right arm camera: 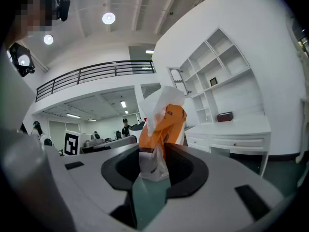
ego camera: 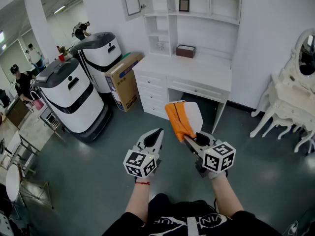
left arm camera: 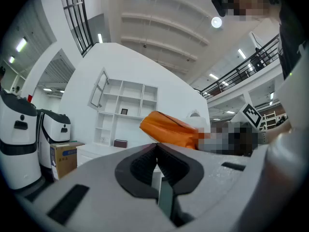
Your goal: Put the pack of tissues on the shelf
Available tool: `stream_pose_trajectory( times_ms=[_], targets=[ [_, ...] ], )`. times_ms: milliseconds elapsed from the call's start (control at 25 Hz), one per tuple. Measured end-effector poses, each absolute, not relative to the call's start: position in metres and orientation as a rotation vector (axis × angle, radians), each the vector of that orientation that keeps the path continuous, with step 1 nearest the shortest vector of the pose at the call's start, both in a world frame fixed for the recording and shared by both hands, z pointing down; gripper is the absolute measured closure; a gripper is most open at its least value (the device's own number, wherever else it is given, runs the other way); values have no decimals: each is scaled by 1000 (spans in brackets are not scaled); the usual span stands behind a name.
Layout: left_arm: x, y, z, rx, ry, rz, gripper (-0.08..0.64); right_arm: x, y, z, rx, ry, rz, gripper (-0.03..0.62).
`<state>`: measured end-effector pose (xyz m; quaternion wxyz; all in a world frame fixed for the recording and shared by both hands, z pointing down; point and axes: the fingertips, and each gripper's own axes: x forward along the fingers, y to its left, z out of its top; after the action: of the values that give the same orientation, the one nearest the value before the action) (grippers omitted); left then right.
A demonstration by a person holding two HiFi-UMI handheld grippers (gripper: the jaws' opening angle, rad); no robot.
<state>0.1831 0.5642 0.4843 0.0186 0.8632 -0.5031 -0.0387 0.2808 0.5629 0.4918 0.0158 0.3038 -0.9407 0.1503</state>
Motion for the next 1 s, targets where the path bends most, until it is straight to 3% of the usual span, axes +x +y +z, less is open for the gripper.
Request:
stream_pose_trajectory(
  times_ms=[440, 1000],
  targets=[
    [159, 536, 493, 2665, -1581, -73, 554, 258, 530, 499, 931, -2920, 509, 463],
    [97, 370, 497, 2684, -1482, -81, 554, 190, 377, 503, 1004, -2880, 522, 463]
  ],
)
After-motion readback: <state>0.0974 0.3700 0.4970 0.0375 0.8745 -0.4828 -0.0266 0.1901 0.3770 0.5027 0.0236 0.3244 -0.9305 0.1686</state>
